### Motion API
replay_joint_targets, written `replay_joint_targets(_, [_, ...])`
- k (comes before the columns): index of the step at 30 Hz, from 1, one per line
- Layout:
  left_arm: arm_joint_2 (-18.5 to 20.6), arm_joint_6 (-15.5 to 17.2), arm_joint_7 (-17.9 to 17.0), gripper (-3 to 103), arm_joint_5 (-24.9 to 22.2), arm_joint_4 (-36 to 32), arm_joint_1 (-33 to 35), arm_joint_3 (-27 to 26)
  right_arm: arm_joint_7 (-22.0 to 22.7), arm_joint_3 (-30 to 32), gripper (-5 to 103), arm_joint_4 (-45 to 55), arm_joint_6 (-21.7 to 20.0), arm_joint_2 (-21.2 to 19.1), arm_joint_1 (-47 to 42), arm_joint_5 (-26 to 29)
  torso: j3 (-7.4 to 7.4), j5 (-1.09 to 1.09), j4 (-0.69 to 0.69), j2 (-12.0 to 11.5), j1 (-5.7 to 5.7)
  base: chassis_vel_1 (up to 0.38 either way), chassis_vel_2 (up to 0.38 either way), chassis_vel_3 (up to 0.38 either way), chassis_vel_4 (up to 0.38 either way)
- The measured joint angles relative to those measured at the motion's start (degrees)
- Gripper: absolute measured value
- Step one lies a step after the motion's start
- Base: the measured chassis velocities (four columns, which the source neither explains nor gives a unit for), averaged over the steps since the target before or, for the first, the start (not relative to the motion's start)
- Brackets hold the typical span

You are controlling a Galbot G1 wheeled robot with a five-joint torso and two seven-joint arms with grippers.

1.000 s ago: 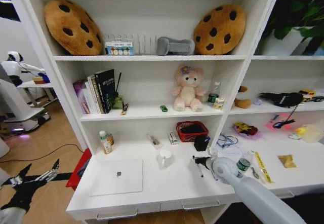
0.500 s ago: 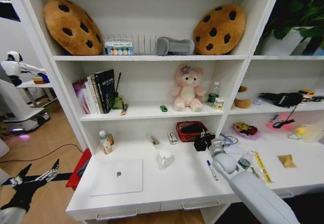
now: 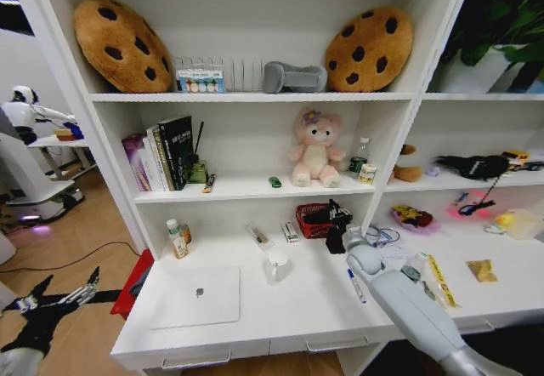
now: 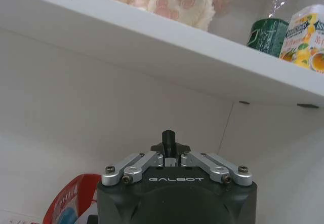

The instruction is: Organize the objects on the table.

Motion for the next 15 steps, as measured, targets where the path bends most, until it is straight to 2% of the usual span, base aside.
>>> replay_joint_targets(3, [0.0, 0.0, 0.0, 100, 0.0, 0.0, 0.0, 0.0, -0.1, 0.0, 10, -0.6, 0.2, 0.2, 0.1, 0.0, 0.00, 0.00, 0.00, 0.0, 0.00, 0.000, 0.000, 0.000, 0.000])
replay_joint_targets(4, [0.0, 0.0, 0.0, 100, 0.0, 0.0, 0.0, 0.0, -0.2, -0.1, 8, -1.6, 0.6, 0.6, 0.1, 0.0, 0.00, 0.00, 0.00, 0.0, 0.00, 0.000, 0.000, 0.000, 0.000])
replay_joint_targets(6, [0.0, 0.0, 0.0, 100, 0.0, 0.0, 0.0, 0.0, -0.3, 0.0, 16, -2.2, 0.9, 0.7, -0.3, -0.1, 0.00, 0.00, 0.00, 0.0, 0.00, 0.000, 0.000, 0.000, 0.000])
replay_joint_targets(7, [0.0, 0.0, 0.0, 100, 0.0, 0.0, 0.0, 0.0, -0.3, 0.0, 16, -2.2, 0.9, 0.7, -0.3, -0.1, 0.00, 0.00, 0.00, 0.0, 0.00, 0.000, 0.000, 0.000, 0.000])
replay_joint_targets(9, [0.0, 0.0, 0.0, 100, 0.0, 0.0, 0.0, 0.0, -0.3, 0.2, 27, -2.3, 1.1, 0.7, -1.0, -0.1, 0.00, 0.00, 0.00, 0.0, 0.00, 0.000, 0.000, 0.000, 0.000])
replay_joint_targets(11, [0.0, 0.0, 0.0, 100, 0.0, 0.0, 0.0, 0.0, -0.2, 0.3, 27, -2.2, 1.1, 0.6, -1.3, -0.1, 0.00, 0.00, 0.00, 0.0, 0.00, 0.000, 0.000, 0.000, 0.000])
replay_joint_targets(14, [0.0, 0.0, 0.0, 100, 0.0, 0.0, 0.0, 0.0, -0.1, 0.8, 44, -1.0, 1.1, 0.1, -2.7, 0.7, 0.00, 0.00, 0.00, 0.0, 0.00, 0.000, 0.000, 0.000, 0.000])
replay_joint_targets(15, [0.0, 0.0, 0.0, 100, 0.0, 0.0, 0.0, 0.0, -0.1, 0.8, 44, -1.0, 1.1, 0.1, -2.7, 0.7, 0.00, 0.00, 0.00, 0.0, 0.00, 0.000, 0.000, 0.000, 0.000])
